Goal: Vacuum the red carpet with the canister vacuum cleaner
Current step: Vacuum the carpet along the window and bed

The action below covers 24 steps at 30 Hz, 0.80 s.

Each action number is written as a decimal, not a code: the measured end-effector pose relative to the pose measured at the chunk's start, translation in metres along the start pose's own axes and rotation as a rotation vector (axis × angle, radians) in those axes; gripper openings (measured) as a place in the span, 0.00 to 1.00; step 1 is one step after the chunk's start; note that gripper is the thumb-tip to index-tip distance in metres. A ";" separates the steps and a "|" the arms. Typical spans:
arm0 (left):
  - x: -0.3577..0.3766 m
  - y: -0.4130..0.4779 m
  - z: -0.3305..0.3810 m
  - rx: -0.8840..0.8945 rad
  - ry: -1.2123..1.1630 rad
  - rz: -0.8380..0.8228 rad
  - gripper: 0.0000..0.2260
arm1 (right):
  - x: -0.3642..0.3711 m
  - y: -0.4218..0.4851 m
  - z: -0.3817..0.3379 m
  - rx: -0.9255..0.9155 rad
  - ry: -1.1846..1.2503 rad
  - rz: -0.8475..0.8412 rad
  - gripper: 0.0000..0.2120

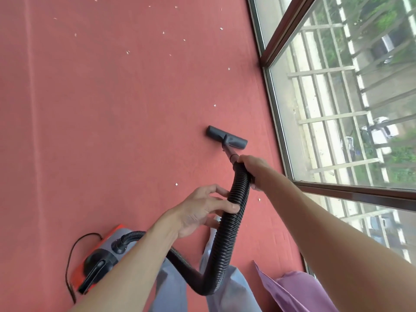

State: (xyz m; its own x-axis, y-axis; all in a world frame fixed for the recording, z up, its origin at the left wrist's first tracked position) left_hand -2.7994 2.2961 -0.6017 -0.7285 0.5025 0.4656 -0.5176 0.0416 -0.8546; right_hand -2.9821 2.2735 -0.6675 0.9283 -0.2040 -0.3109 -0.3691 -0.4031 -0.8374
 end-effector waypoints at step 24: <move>-0.042 -0.005 0.041 0.082 -0.133 0.305 0.24 | 0.054 0.036 -0.059 -0.155 0.003 0.061 0.18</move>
State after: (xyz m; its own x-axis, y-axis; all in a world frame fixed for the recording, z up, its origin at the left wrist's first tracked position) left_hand -2.7851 2.2393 -0.6074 -0.9047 0.3635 0.2225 -0.2977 -0.1654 -0.9402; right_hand -2.9478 2.1956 -0.6875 0.9038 -0.2351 -0.3577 -0.4278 -0.5226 -0.7375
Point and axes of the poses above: each hand's wrist, its own y-axis towards the middle knuckle, its own x-axis out of the palm, z = x × y, the point moved 3 cm from there along y, towards the middle knuckle, and after that the axes turned 15 degrees about -x, right-handed, at the moved point
